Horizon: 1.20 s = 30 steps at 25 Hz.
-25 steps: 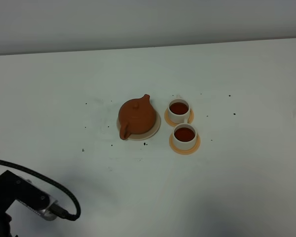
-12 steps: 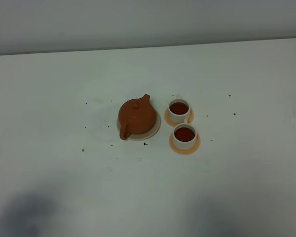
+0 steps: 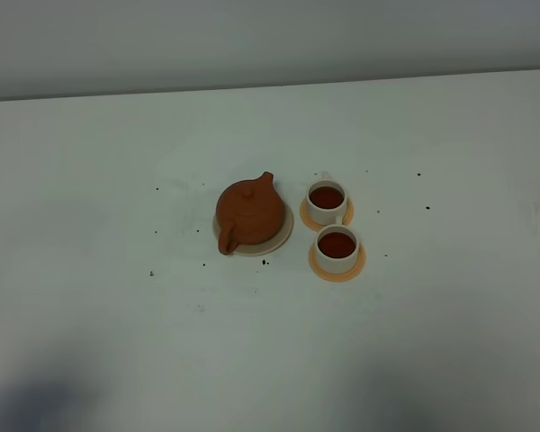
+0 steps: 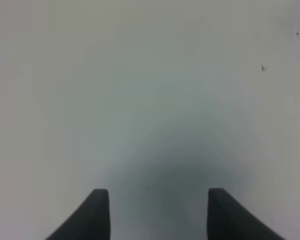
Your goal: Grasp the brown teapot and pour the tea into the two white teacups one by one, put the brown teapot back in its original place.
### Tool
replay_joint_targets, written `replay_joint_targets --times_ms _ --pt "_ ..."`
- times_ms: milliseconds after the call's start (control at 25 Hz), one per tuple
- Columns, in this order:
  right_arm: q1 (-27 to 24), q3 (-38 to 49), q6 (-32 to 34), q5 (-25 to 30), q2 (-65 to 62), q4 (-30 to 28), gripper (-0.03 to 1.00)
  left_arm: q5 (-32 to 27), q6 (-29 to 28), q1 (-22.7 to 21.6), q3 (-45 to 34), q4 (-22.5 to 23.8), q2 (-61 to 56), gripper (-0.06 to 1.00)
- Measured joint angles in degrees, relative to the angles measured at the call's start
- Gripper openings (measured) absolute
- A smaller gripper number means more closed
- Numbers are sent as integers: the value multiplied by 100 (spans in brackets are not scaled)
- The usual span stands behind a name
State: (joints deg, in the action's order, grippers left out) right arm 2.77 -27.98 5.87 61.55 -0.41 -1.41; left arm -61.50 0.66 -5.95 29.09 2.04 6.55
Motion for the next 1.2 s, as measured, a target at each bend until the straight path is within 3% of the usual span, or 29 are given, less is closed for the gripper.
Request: replay_joint_targets --times_ms 320,1200 --pt "0 0 0 0 0 0 24 -7 0 0 0 0 -669 45" --pt "0 0 0 0 0 0 24 -7 0 0 -4 0 -682 45"
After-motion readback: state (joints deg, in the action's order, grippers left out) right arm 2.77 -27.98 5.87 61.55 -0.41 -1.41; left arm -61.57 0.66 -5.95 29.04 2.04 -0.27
